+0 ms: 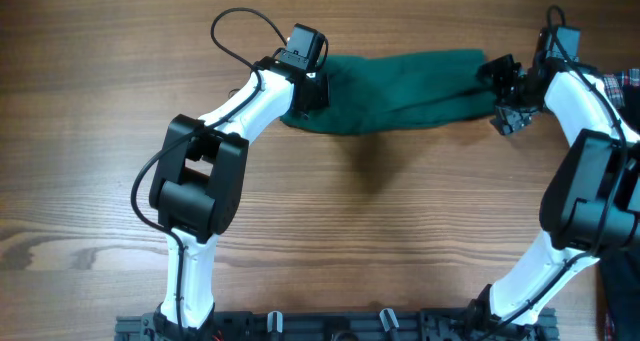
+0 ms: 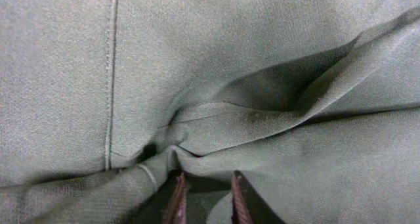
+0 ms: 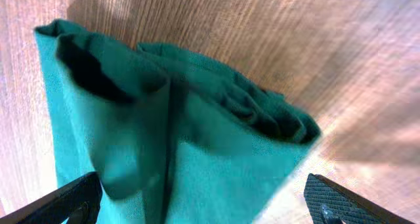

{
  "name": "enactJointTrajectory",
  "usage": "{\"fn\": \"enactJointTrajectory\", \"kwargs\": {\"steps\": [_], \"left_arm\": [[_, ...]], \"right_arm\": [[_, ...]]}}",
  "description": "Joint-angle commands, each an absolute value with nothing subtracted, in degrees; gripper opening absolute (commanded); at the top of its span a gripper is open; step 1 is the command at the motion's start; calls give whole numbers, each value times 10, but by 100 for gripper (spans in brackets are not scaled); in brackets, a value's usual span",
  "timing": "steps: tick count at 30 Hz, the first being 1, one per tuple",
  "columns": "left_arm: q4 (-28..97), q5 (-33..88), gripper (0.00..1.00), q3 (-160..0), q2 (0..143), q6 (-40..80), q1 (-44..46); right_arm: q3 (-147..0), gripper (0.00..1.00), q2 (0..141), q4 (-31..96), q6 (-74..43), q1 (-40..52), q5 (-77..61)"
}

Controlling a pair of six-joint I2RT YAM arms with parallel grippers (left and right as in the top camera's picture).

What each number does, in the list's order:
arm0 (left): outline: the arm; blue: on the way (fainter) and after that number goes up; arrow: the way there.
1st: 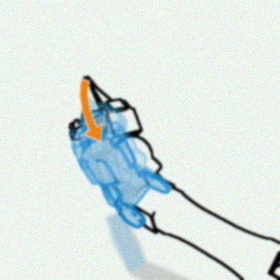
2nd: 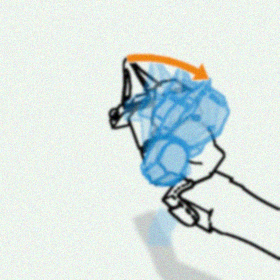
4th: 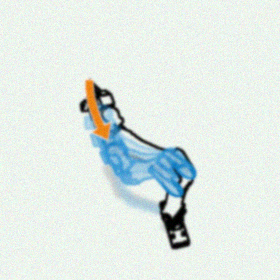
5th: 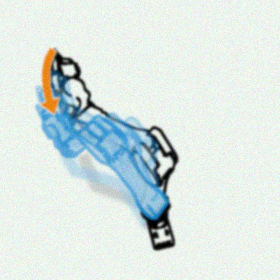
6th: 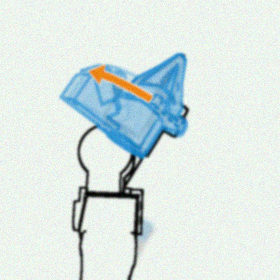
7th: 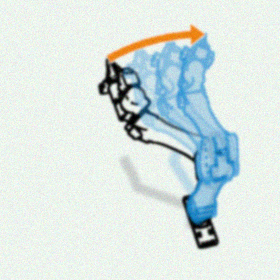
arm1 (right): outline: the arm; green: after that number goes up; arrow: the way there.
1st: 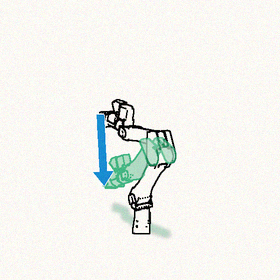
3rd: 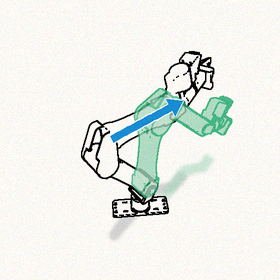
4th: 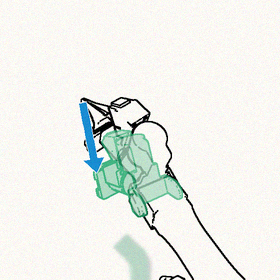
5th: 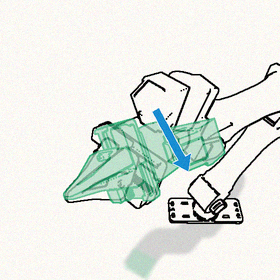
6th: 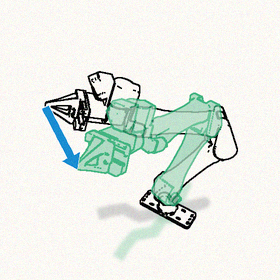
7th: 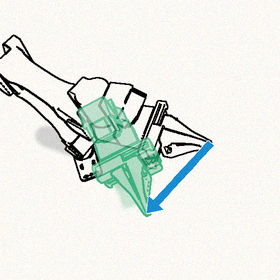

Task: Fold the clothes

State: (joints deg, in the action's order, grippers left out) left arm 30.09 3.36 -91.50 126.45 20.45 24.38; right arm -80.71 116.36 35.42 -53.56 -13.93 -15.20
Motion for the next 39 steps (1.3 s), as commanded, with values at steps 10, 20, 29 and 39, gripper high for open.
{"fn": "enactJointTrajectory", "kwargs": {"steps": [10,20,29,39], "left_arm": [[308,29,26,-909,1264,197,242],[308,29,26,-909,1264,197,242],[309,18,25,-909,1264,198,242],[298,19,25,-909,1264,198,242]], "right_arm": [[-801,90,1250,247,-569,-119,-198],[-801,12,1251,273,-450,-119,-170],[-835,4,1216,318,-235,-118,-72],[-859,4,1139,340,-31,-17,-9]]}}
